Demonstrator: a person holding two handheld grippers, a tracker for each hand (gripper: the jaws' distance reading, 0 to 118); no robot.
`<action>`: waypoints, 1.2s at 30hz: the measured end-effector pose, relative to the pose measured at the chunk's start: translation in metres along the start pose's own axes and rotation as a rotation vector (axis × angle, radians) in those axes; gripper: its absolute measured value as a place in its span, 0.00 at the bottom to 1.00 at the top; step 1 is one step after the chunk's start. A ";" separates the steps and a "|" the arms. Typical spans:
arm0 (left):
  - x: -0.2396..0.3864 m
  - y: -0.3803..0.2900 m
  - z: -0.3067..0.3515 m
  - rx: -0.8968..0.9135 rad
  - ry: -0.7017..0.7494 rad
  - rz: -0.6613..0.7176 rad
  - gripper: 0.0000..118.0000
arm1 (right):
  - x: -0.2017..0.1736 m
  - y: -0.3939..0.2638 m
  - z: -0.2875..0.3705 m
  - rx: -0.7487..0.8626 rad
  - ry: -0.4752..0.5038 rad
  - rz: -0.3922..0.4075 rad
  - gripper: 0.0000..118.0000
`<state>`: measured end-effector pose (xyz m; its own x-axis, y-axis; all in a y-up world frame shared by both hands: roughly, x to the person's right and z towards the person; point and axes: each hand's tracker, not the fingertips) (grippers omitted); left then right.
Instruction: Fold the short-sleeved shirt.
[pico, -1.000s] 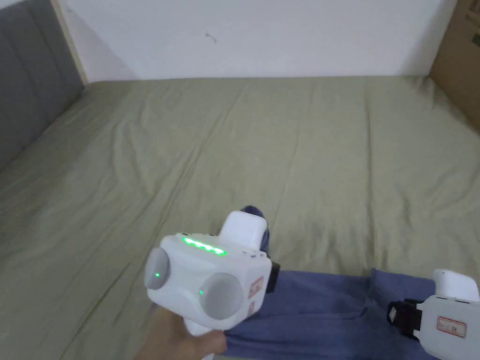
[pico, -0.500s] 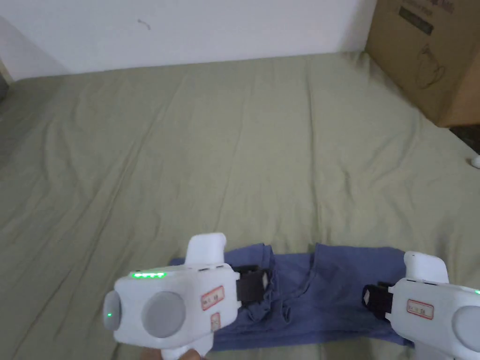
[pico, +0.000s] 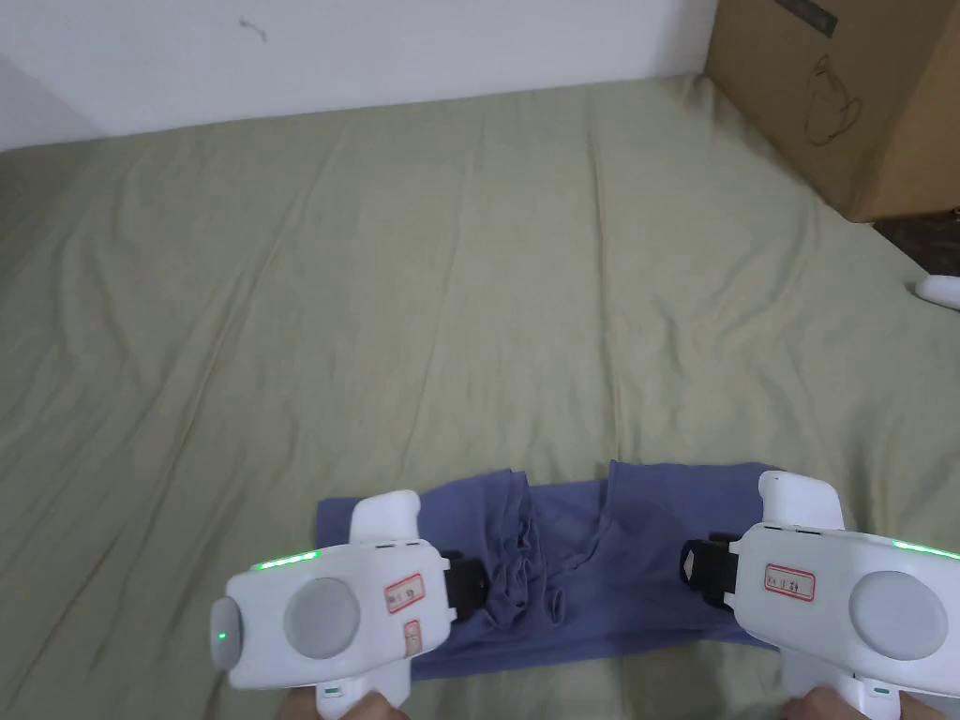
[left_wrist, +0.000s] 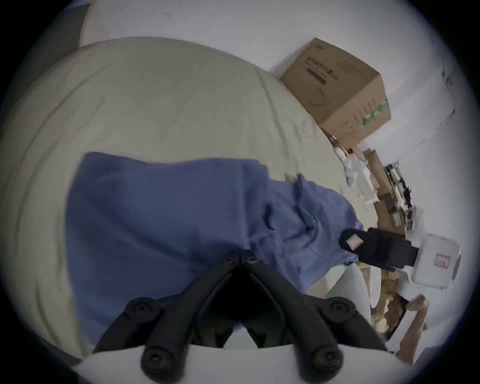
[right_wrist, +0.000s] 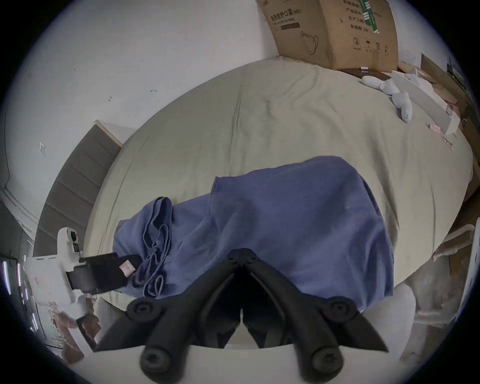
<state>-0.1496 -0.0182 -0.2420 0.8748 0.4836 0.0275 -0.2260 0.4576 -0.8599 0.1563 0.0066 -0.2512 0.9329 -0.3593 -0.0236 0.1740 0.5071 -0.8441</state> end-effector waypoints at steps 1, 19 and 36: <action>0.007 -0.003 -0.003 -0.021 -0.015 -0.012 0.01 | 0.001 0.000 0.000 -0.001 -0.001 -0.002 0.00; -0.003 0.010 0.059 0.050 -0.194 -0.013 0.01 | -0.002 0.005 0.015 0.026 -0.015 -0.006 0.00; -0.164 -0.020 0.040 0.106 -0.478 0.531 1.00 | -0.051 0.009 -0.004 -0.030 -0.005 0.098 0.00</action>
<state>-0.3054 -0.0768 -0.2090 0.3579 0.9233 -0.1397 -0.6300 0.1283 -0.7659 0.1091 0.0266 -0.2597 0.9465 -0.3053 -0.1042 0.0725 0.5161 -0.8535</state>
